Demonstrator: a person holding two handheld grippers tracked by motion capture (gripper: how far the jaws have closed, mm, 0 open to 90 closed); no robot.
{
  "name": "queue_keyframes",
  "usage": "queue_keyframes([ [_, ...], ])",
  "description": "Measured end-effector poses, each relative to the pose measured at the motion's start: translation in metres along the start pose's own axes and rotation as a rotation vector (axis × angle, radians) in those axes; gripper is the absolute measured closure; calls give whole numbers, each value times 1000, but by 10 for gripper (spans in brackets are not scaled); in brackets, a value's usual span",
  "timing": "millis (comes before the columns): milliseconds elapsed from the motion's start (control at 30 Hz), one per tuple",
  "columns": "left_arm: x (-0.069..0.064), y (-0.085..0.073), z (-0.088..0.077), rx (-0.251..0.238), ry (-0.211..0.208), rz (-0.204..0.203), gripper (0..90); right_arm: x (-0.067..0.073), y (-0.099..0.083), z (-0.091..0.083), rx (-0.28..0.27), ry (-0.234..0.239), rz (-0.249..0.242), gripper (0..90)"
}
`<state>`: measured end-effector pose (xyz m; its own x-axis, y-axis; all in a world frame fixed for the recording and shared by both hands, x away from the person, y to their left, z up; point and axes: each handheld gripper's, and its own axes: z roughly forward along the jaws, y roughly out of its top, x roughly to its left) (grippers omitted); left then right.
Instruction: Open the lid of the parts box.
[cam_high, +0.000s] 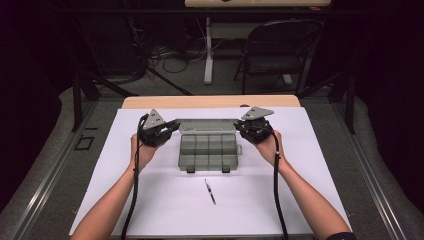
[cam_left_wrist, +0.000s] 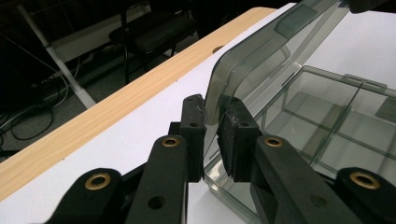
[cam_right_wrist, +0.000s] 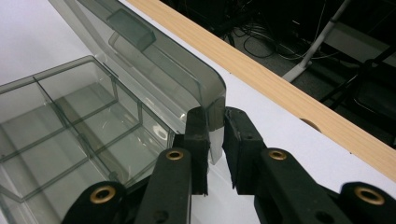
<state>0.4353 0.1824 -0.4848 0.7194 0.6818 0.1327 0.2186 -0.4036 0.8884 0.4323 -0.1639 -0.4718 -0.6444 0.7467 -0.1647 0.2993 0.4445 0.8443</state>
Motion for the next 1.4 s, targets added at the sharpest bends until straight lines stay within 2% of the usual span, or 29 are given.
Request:
queue_keyframes([
  [533,8,-7,18,0,12,-64,811,-7,2,12,-11,-23,49,815],
  [833,11,-9,26,14,24,-85,809,-8,-1,20,-12,-40,65,814],
  [1233,12,-16,37,55,36,-99,801,-9,-6,31,21,-54,77,813],
  [1400,11,-20,41,43,47,-122,789,-10,-9,37,46,-51,86,812],
])
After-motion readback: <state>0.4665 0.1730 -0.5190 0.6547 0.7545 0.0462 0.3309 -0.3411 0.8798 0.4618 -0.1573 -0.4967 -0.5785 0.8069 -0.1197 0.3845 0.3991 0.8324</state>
